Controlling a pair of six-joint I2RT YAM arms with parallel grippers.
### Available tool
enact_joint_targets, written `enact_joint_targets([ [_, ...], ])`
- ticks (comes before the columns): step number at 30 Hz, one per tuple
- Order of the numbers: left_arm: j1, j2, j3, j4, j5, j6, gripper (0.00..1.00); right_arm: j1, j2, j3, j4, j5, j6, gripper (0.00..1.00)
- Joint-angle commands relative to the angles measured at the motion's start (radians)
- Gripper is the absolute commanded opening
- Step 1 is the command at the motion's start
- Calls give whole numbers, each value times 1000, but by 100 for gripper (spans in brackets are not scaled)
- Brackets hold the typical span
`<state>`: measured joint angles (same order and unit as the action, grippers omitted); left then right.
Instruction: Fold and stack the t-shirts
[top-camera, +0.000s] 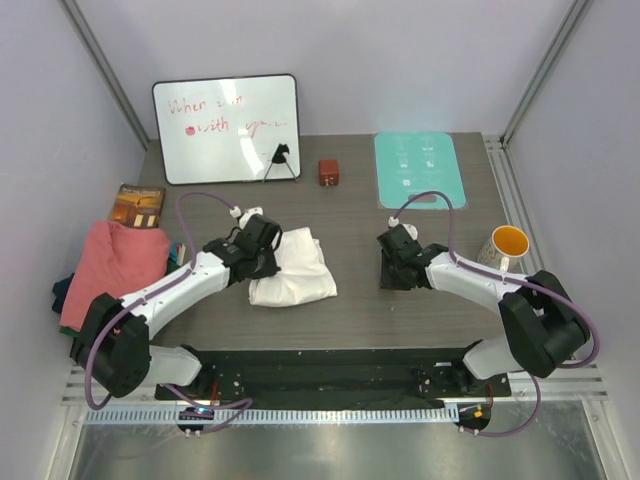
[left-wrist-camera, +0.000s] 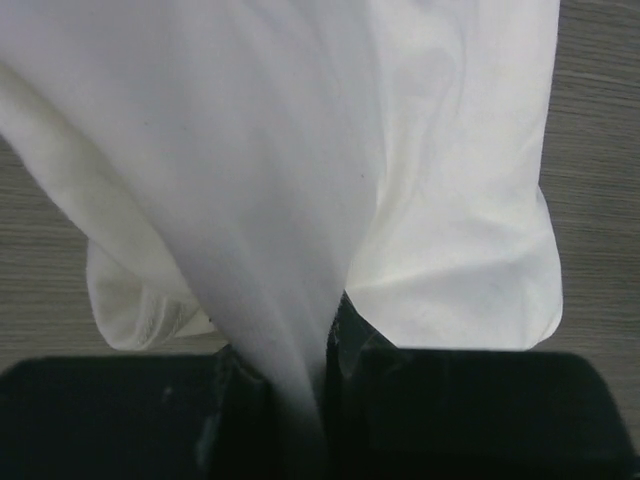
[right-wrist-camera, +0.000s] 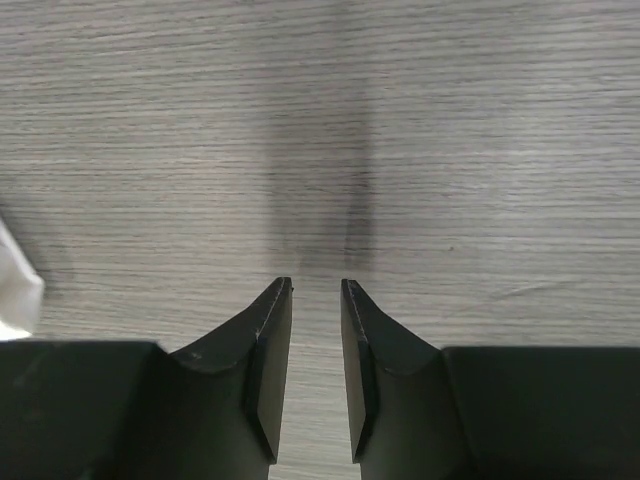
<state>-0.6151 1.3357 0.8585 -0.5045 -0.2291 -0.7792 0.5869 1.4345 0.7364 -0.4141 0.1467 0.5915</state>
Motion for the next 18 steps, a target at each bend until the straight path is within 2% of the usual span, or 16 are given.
enact_joint_targets([
  [1, 21, -24, 33, -121, -85, 35, 0, -2, -59, 24, -41, 44, -25, 33],
  [6, 21, -18, 86, -178, -114, 51, 0, -9, -59, 24, -48, 40, -38, 33],
  [11, 34, 25, 206, -363, -235, 38, 0, -10, -42, 21, -40, 22, -41, 33],
  [18, 139, 33, 391, -511, -295, 57, 0, -13, -36, 21, -32, 4, -47, 33],
])
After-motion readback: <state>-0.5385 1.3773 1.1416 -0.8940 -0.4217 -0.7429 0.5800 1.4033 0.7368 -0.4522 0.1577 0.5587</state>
